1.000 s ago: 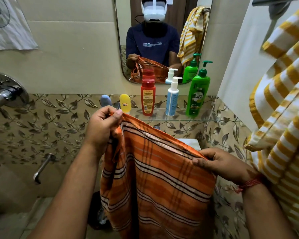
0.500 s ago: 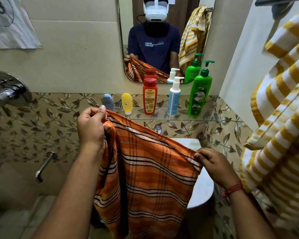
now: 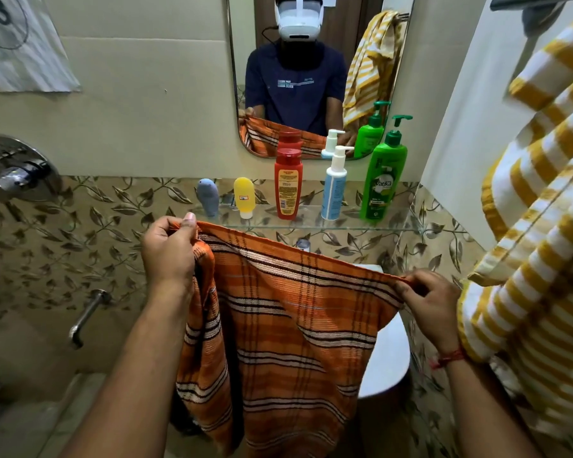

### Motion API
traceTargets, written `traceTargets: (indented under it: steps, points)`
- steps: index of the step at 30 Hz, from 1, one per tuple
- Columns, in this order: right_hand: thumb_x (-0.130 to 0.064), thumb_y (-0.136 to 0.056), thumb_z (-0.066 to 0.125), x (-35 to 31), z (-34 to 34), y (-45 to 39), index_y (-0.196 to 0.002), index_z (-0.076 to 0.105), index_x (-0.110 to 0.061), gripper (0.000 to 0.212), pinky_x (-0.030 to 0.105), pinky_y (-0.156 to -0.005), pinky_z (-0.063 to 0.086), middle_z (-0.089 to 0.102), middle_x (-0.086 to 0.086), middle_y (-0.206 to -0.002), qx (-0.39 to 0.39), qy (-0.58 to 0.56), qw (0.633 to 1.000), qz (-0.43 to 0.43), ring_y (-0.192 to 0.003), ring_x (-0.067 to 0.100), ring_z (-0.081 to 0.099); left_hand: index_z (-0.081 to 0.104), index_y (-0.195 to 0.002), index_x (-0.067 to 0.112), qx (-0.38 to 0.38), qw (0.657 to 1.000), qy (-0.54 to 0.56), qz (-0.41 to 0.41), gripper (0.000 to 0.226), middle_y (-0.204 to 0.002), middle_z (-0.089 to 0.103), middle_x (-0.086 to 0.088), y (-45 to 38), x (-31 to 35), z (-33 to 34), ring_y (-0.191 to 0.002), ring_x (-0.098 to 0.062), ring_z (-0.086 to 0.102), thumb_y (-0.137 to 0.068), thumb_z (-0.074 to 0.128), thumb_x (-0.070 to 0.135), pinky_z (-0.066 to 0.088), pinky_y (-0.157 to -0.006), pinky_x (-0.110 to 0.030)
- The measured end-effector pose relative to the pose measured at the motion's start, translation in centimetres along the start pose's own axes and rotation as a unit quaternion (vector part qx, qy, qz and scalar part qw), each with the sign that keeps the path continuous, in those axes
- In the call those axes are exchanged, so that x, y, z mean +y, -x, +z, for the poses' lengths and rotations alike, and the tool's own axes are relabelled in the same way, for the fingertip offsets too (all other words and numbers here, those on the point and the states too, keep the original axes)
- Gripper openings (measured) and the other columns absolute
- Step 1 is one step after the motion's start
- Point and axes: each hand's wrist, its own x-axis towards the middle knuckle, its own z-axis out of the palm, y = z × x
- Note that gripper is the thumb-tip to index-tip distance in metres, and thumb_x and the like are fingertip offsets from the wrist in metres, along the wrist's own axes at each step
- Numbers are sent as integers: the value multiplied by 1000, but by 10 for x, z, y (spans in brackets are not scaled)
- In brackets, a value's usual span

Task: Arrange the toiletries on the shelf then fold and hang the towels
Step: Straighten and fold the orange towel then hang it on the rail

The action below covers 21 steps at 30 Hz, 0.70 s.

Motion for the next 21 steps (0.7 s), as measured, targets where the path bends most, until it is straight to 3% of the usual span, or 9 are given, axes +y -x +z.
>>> traceTargets:
  steps: [2, 5, 8, 10, 12, 14, 16, 19, 21]
  points:
    - [18, -81, 66, -5, -1, 0, -62, 56, -23, 46, 11, -56, 42, 58, -10, -61, 2, -116, 992, 40, -60, 0, 54, 56, -61, 23, 5, 1000, -17, -2, 33, -65, 57, 3, -3, -2, -2, -63, -16, 53, -91, 68, 29, 49, -64, -34]
    - [22, -82, 61, -5, -3, 0, -65, 64, -36, 60, 10, -58, 47, 60, -19, -61, 21, -217, 974, 64, -59, -3, 56, 56, -63, 22, 0, 999, -38, 2, 32, -67, 58, 2, -3, -5, -5, -64, -18, 53, -91, 68, 31, 48, -64, -35]
    - [20, -85, 61, -6, -11, -2, -69, 65, -40, 62, 10, -61, 48, 63, -16, -64, -7, -198, 979, 40, -62, -2, 59, 59, -70, 20, -5, 998, -62, 12, 27, -71, 61, -1, -4, -7, -7, -67, -19, 55, -92, 67, 33, 51, -66, -38]
    - [4, -89, 66, -9, -16, -3, -74, 67, -39, 45, 14, -62, 49, 64, -5, -68, -22, -157, 987, -2, -66, 7, 61, 60, -73, 18, -6, 997, -71, 17, 25, -72, 62, -1, -5, -7, -8, -68, -20, 56, -92, 66, 34, 52, -69, -41]
    - [-35, -93, 65, -11, -24, 1, -78, 71, -34, 16, 16, -61, 48, 64, 9, -68, -46, -138, 989, -4, -67, 19, 61, 60, -73, 19, -7, 996, -81, 23, 25, -72, 62, -1, -6, -8, -8, -69, -20, 57, -93, 66, 34, 53, -70, -41]
    - [-62, -88, 56, -6, -26, 3, -70, 70, -19, 49, 15, -57, 44, 63, 17, -64, -43, -101, 994, 12, -66, 24, 60, 60, -74, 18, -10, 996, -84, 26, 25, -73, 62, -2, -6, -9, -8, -69, -20, 57, -93, 66, 34, 53, -69, -42]
    - [-48, -90, 58, -8, -23, 2, -61, 63, -3, 54, 20, -51, 39, 57, 19, -56, -34, -64, 997, 20, -57, 24, 55, 61, -76, 15, -16, 995, -97, 33, 27, -75, 64, -5, -5, -11, -6, -70, -21, 58, -93, 66, 35, 54, -70, -43]
    - [-3, -87, 73, -13, -16, 3, -59, 56, 5, 33, 13, -47, 35, 50, 8, -54, -64, -38, 996, 45, -51, 8, 51, 62, -81, 11, -16, 994, -105, 34, 28, -78, 66, -7, -3, -13, -5, -73, -23, 61, -93, 66, 36, 57, -76, -47]
    - [-1, -82, 76, -13, -15, 7, -64, 58, 2, 25, 12, -48, 36, 54, 3, -57, -122, 11, 992, 34, -51, 4, 51, 62, -80, 12, -11, 994, -105, 33, 26, -79, 67, -6, -4, -12, -5, -74, -22, 62, -94, 65, 34, 57, -77, -48]
